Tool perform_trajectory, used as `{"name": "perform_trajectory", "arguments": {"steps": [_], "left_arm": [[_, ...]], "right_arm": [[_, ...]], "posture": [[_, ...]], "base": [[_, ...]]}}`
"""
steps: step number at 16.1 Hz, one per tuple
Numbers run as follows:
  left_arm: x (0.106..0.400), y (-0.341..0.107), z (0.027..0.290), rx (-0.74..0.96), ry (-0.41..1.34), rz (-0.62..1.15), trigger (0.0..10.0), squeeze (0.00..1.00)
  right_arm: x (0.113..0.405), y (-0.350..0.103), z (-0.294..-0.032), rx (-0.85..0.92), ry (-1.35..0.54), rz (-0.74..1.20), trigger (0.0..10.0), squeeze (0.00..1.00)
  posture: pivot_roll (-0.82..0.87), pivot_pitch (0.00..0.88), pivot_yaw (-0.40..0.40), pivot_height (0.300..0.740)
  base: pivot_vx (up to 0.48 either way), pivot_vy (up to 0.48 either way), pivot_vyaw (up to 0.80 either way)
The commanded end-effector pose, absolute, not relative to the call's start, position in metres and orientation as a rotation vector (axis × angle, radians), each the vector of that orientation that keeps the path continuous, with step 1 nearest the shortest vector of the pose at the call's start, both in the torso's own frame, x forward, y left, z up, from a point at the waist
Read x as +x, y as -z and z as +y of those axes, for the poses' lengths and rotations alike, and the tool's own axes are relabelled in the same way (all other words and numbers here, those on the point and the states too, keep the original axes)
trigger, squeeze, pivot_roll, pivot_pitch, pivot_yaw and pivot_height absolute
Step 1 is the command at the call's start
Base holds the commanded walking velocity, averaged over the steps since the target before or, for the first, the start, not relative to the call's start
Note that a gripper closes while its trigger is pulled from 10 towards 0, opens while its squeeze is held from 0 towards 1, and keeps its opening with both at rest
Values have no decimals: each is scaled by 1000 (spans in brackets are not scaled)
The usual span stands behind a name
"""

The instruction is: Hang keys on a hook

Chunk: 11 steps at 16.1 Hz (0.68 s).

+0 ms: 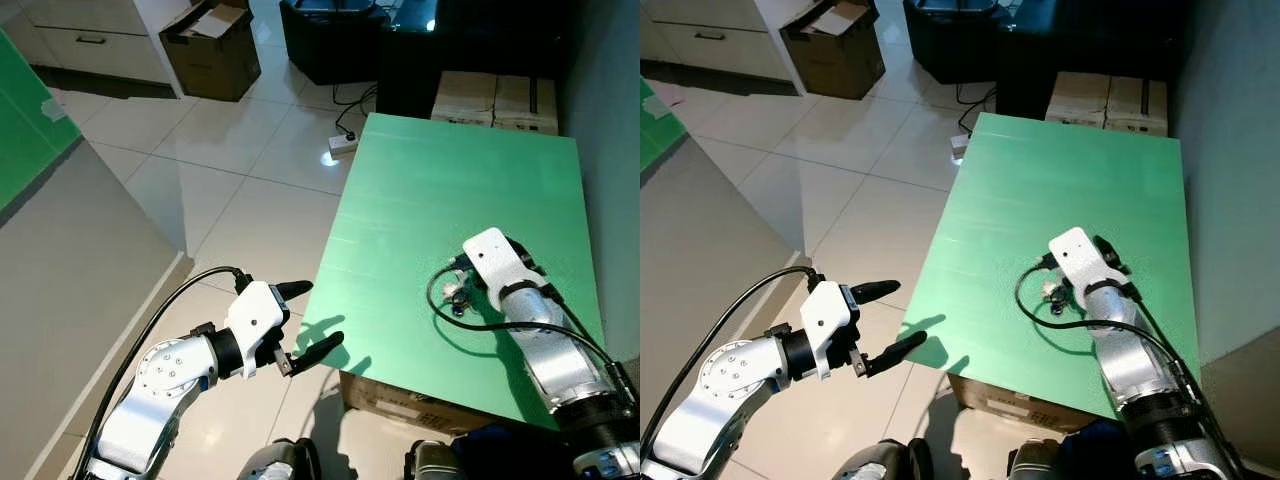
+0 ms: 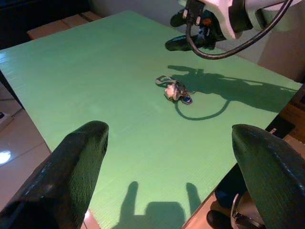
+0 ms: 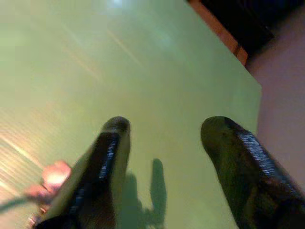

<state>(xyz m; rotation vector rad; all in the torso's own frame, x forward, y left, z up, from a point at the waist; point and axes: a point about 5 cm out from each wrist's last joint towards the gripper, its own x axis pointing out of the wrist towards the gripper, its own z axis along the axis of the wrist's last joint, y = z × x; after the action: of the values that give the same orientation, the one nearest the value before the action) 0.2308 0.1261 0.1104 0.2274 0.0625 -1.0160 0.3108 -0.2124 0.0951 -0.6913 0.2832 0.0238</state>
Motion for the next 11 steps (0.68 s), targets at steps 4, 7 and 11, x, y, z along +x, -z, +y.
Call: {"name": "perform_trajectory", "arguments": {"steps": [4,7,11], "left_arm": [[230,-113,131,244,1013,67,10000,0],[230,-113,131,246,1015,67,10000,0],[232,-115,134,261,1004,64,10000,0]], "right_arm": [[307,-88,-181,-614,-173,223,10000,0],[296,-67,-174,-681,-214,289,10000,0],[284,-53,-165,-402,-183,325,10000,1000]], "posture": [[-70,160,132,740],[-65,162,134,740],[-60,162,143,740]], "base": [[0,0,0],[0,0,0],[0,0,0]]}}
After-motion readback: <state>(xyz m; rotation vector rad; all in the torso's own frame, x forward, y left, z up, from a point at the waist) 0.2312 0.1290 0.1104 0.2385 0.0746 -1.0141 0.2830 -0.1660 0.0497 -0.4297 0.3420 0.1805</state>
